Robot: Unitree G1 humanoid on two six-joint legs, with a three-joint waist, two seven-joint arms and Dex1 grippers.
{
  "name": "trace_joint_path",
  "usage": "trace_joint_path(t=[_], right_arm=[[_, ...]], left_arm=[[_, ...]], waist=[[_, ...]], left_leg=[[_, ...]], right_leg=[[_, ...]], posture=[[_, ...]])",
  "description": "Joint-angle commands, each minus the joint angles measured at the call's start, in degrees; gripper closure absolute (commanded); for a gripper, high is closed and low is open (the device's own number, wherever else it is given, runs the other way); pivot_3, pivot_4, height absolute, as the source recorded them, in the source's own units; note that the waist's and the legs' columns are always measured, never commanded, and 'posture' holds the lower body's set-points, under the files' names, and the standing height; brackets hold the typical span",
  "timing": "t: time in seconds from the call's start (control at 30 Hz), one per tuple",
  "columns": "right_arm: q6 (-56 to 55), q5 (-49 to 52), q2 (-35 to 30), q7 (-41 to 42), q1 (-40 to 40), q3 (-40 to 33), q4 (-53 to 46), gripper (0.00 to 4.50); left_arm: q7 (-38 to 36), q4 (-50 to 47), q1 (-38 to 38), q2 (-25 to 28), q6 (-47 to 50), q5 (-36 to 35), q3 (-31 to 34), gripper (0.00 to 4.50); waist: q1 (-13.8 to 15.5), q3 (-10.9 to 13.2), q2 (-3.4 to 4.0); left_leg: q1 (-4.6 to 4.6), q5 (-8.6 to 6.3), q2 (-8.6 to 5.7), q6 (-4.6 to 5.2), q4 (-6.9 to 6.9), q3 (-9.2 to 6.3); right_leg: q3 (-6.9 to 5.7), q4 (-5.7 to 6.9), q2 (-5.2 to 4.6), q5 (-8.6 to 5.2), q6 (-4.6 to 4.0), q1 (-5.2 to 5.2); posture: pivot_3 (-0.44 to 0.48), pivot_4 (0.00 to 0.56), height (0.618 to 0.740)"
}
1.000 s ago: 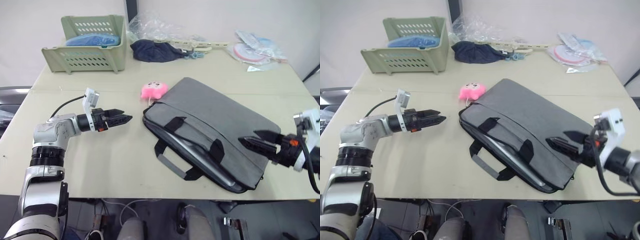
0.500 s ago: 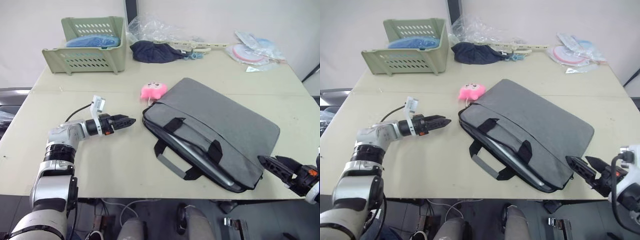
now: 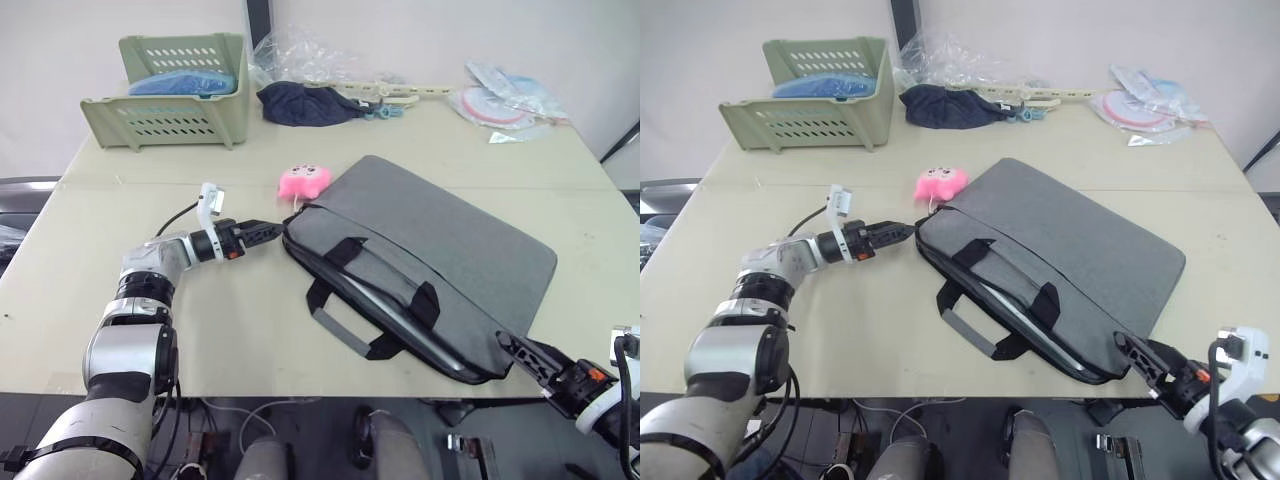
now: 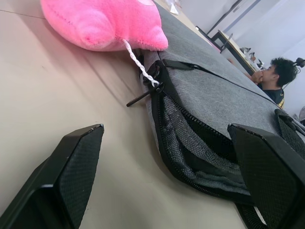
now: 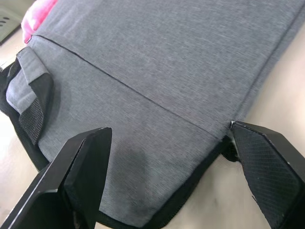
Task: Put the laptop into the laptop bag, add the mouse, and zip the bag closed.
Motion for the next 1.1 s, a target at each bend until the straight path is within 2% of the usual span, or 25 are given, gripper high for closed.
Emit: trace_joint_path(t=[0.03, 0.33, 0.67, 1.1], right_arm=[[-4.0, 3.8, 0.0, -2.8, 3.1, 1.8, -0.4, 0.17], [-8.7, 4.1, -0.1, -4.5, 7.3, 4.7, 2.3, 0.17], [-14.7, 6.2, -5.3, -3.2, 14.2, 6.1, 5.5, 0.17], [-22.8, 7.3, -5.2, -6.5, 16.1, 16.9, 6.8, 0.17]], left_arm=[[-0.2, 1.0, -1.2, -0.6, -1.1, 0.8, 0.6, 0.00], [0.4, 2.3, -2.5, -2.9, -2.3, 1.4, 0.9, 0.00], [0.3, 3.3, -3.1, -4.8, -3.2, 2.4, 1.4, 0.00], [0.3, 4.6, -4.4, -8.1, -3.9, 3.5, 1.2, 0.00]], waist=[[0.0, 0.0, 0.00], [0.0, 0.0, -0.01], [1.1, 0.0, -0.01], [1.5, 0.0, -0.02]], left_leg=[[0.00, 0.00, 0.00, 0.01, 0.00, 0.01], [0.00, -0.01, -0.01, 0.01, 0.00, 0.01], [-0.01, -0.07, -0.02, 0.12, 0.00, 0.02], [0.02, -0.10, -0.02, 0.19, 0.01, 0.02]], right_leg=[[0.01, 0.00, 0.00, 0.00, 0.00, 0.01], [0.01, 0.00, -0.01, 0.00, 0.00, 0.01], [0.02, -0.07, -0.02, 0.00, 0.00, 0.05], [-0.01, -0.15, -0.03, 0.00, 0.00, 0.15]], posture=[[0.000, 0.150, 0.740], [0.000, 0.150, 0.740], [0.000, 0.150, 0.740], [0.000, 0.150, 0.740]])
